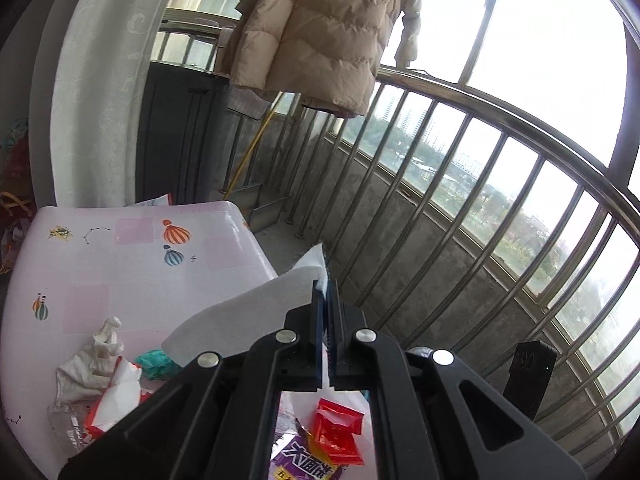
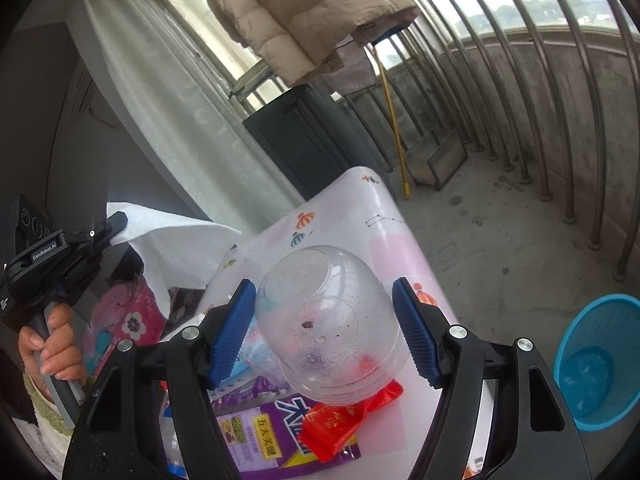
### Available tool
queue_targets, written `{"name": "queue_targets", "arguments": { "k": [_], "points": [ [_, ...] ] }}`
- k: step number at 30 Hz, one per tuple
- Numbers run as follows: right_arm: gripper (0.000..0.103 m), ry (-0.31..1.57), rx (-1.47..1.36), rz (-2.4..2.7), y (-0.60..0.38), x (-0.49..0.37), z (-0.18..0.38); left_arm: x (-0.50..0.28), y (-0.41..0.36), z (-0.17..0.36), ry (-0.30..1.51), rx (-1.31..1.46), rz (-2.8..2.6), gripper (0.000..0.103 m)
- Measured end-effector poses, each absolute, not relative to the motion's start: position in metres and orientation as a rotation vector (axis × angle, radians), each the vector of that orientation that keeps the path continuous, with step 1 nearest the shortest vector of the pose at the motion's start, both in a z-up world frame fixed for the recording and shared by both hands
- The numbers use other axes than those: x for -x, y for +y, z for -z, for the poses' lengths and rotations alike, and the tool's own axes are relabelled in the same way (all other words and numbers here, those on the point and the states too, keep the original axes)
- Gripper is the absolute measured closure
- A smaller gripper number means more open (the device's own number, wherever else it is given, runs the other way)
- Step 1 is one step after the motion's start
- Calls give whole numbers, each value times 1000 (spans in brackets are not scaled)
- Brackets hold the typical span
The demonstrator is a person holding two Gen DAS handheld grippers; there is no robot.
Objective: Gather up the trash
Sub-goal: 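Carry tissue and cup to the blue wastebasket and release both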
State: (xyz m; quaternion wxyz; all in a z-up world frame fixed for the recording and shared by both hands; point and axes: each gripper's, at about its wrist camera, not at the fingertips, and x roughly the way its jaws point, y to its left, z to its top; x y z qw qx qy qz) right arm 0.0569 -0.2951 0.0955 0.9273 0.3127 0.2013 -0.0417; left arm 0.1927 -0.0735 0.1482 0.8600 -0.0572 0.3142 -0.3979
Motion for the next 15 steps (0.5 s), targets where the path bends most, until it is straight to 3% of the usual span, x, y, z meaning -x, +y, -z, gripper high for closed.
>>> {"name": "queue_targets", "arguments": {
  "k": [8,15],
  "points": [
    [37,346,-823,392,-367,32,-63,-184,-225,-123,897,33,1142,102],
    [37,338,-976,609,-424,82,-11,-162,-376,-40,1214,-74,1279,102]
  ]
}}
